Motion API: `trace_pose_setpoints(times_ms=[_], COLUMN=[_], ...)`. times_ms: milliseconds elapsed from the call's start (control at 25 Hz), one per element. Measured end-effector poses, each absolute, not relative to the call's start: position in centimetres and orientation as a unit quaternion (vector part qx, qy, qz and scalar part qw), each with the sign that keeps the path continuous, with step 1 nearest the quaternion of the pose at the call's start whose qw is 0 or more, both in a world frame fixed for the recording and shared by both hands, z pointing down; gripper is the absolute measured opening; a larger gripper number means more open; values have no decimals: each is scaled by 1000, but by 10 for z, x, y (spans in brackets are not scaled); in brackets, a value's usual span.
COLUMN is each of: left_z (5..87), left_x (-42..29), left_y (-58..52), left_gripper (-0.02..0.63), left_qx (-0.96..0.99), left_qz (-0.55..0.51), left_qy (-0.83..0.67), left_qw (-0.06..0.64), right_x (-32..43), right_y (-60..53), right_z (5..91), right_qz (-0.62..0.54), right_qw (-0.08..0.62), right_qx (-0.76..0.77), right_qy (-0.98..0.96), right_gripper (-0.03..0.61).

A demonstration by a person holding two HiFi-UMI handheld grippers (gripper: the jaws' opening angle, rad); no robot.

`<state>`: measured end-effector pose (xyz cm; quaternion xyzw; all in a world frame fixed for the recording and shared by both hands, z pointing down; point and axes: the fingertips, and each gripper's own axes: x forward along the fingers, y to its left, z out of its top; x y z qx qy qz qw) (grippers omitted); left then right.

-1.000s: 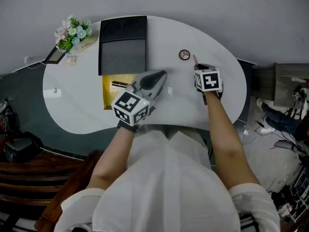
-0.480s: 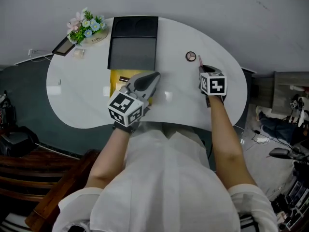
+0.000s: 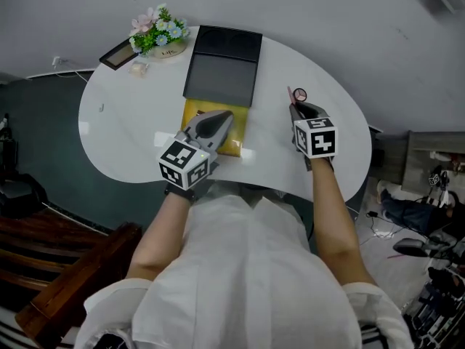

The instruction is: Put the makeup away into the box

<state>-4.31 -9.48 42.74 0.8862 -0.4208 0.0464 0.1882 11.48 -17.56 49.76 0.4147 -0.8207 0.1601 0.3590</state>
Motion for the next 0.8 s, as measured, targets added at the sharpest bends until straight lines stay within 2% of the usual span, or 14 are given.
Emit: trace_pose_setpoints(times_ms=[280,800], left_z=[424,437], left_x=[-97,-158], left_y=[-82,-58], left_gripper=[20,20], left_qx=[862,833], left_qz=[32,24], left_qy=[-470,-516], left_qw=[187,201], right_x=[29,-86], right_y=[-153,-100], right_z=[480,519], right_qz=[128,84], right_qw=[370,438], right_qx=[330,182], right_qy=[-859,-876], right_gripper=[44,44])
